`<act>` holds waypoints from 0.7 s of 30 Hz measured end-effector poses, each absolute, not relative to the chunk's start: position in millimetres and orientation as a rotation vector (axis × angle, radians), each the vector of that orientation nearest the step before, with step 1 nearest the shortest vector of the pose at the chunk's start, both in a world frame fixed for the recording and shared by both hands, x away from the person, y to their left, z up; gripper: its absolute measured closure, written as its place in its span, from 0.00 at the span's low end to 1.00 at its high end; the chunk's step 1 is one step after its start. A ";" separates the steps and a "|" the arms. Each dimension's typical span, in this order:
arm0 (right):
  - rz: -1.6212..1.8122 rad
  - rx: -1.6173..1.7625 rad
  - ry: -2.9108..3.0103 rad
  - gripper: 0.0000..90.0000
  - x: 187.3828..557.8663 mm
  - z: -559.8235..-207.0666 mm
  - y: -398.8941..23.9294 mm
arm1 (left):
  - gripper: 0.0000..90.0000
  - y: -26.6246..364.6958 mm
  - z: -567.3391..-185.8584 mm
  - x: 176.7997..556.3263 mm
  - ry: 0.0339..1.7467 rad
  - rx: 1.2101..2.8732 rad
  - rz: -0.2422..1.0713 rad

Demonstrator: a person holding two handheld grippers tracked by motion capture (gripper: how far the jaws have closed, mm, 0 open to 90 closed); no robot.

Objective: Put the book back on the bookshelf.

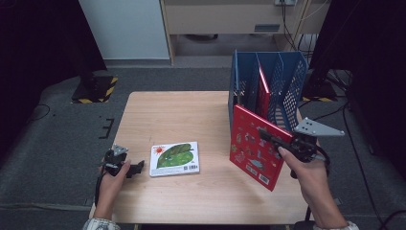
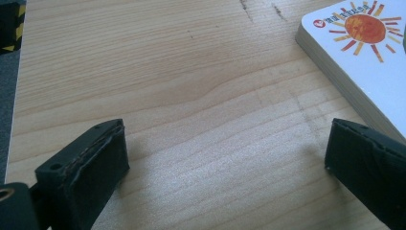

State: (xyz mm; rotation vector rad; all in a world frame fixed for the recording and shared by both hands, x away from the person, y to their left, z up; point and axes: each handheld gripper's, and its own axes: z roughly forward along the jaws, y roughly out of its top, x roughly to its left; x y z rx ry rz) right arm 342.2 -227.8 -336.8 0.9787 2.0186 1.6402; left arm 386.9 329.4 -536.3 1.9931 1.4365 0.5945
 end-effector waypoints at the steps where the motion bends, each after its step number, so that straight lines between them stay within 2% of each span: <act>1: 1.638 0.981 2.010 0.88 341.3 -334.7 -230.0 | 0.00 329.3 -536.3 386.9 1.437 1.993 0.595; 21: 1.603 0.992 1.952 0.88 353.7 -284.7 -238.7 | 0.00 328.5 -536.4 386.7 1.429 1.998 0.590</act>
